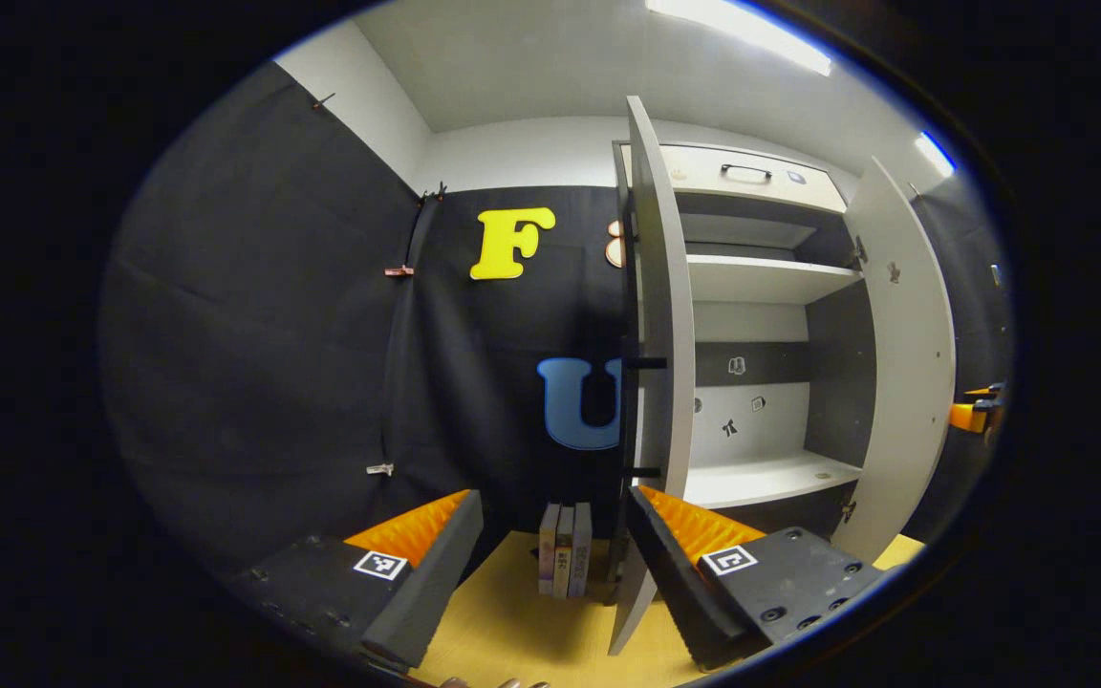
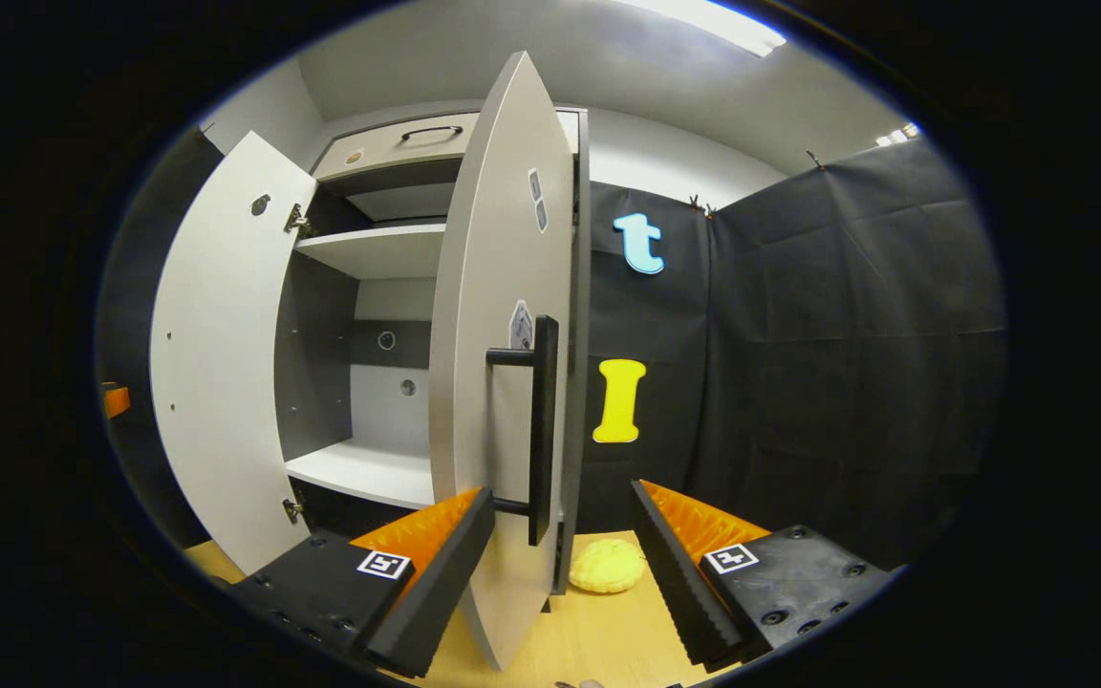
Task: Grasp the bottle in the cabinet with the left hand and place it on the coaster, then close the right door with the right hand and the left door with the left hand.
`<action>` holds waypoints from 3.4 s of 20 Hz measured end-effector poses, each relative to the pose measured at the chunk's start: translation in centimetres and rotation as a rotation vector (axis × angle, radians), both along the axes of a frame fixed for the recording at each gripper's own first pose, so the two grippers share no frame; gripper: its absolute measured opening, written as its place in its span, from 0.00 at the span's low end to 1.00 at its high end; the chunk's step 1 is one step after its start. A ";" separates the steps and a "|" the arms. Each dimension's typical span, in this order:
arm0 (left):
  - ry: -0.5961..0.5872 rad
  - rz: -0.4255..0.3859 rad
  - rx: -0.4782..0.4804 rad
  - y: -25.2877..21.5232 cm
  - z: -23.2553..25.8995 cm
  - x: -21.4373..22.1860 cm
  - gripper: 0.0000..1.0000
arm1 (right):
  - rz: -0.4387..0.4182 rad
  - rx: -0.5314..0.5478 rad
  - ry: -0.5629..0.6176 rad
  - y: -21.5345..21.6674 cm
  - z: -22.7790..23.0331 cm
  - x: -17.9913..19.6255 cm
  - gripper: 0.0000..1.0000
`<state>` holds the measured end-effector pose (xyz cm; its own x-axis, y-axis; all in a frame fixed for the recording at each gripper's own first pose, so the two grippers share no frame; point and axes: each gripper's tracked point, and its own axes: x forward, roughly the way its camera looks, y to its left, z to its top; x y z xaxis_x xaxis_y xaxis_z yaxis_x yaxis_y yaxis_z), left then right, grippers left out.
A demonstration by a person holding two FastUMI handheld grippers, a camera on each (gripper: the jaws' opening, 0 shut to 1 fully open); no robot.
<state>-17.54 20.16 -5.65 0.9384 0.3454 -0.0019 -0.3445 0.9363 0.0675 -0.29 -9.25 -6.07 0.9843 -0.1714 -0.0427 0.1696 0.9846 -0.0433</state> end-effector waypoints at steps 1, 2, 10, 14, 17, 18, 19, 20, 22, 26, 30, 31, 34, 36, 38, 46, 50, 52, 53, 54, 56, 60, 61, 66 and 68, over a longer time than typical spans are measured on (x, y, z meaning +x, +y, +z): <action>0.000 -0.015 0.004 0.1 0.1 0.2 0.96 | 0.015 0.001 -0.001 0.9 -0.1 0.5 0.95; -0.001 -0.034 0.007 0.2 0.1 0.4 0.96 | 0.035 0.003 -0.003 2.1 -0.1 1.2 0.95; -0.001 -0.116 0.027 0.1 0.3 1.5 0.95 | 0.185 0.050 -0.041 12.7 0.7 6.6 0.98; 0.002 -0.147 0.030 0.0 0.1 2.3 0.95 | 0.148 0.048 -0.052 11.8 0.9 6.1 0.98; -0.002 -0.175 0.030 -0.2 0.0 2.9 0.95 | 0.100 0.071 -0.052 9.9 0.7 5.2 0.98; -0.004 -0.180 0.031 -0.2 0.0 3.0 0.96 | 0.086 0.080 -0.047 9.2 0.4 4.9 0.98; -0.003 -0.187 0.024 -0.2 0.0 3.2 0.96 | 0.076 0.087 -0.042 8.8 0.2 4.7 0.98; -0.003 -0.197 0.011 -0.2 -0.1 3.5 0.96 | 0.069 0.090 -0.036 8.6 0.0 4.5 0.98; 0.003 -0.225 -0.016 -0.4 -0.5 4.1 0.96 | 0.064 0.078 -0.025 8.4 -0.2 4.2 0.98; -0.002 -0.265 -0.031 -0.7 -0.6 4.7 0.93 | 0.076 0.033 -0.001 8.2 -0.8 3.0 0.98; 0.014 -0.283 -0.008 -1.2 -0.7 5.5 0.94 | 0.092 -0.003 0.027 8.3 -1.5 1.9 0.98; 0.019 -0.288 0.009 -1.6 -0.7 5.7 0.94 | 0.095 -0.005 0.026 8.3 -1.5 1.7 0.98; 0.027 -0.341 0.006 -4.3 -0.9 5.9 0.93 | 0.096 -0.001 0.027 8.0 -1.6 1.2 0.98; 0.028 -0.386 -0.022 -6.2 -1.2 6.7 0.93 | 0.097 -0.002 0.028 7.5 -1.6 0.9 0.98; 0.021 -0.432 -0.024 -8.7 -1.1 7.9 0.93 | 0.085 -0.009 0.023 6.6 -1.3 0.2 0.98; 0.026 -0.599 -0.002 -18.8 -2.2 10.8 0.96 | 0.039 -0.010 0.025 3.1 -0.5 -2.4 0.98; 0.035 -0.615 -0.033 -20.3 -2.4 10.1 0.99 | 0.046 -0.011 0.040 2.7 -0.9 -3.1 0.98; 0.040 -0.615 -0.039 -20.9 -2.5 9.7 0.96 | 0.056 -0.007 0.043 2.7 -1.0 -3.4 0.98; 0.045 -0.614 -0.036 -21.2 -2.5 9.5 0.96 | 0.061 -0.005 0.043 2.7 -1.0 -3.5 0.98; 0.048 -0.614 -0.033 -21.5 -2.6 9.4 0.96 | 0.064 -0.005 0.043 2.7 -0.9 -3.7 0.98; 0.052 -0.611 -0.027 -22.0 -2.7 9.0 0.96 | 0.070 -0.004 0.039 2.7 -0.8 -3.9 0.98; 0.060 -0.576 -0.036 -22.1 -2.7 8.1 0.96 | 0.085 0.006 0.036 2.8 -0.6 -4.1 0.97; 0.058 -0.565 -0.054 -22.1 -2.7 7.9 0.96 | 0.088 0.010 0.034 2.8 -0.5 -4.2 0.98; 0.059 -0.479 -0.100 -21.2 -2.7 6.4 0.97 | 0.098 0.017 0.028 2.6 -0.2 -4.6 0.98; 0.067 -0.443 -0.087 -20.9 -2.9 5.9 0.96 | 0.098 0.030 0.032 2.5 -0.3 -4.6 0.98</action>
<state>-11.67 -0.77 -8.54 0.9924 -0.0938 -0.0793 0.0934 0.9956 -0.0095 -4.90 -6.78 -6.37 0.9943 -0.0721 -0.0780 0.0709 0.9973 -0.0176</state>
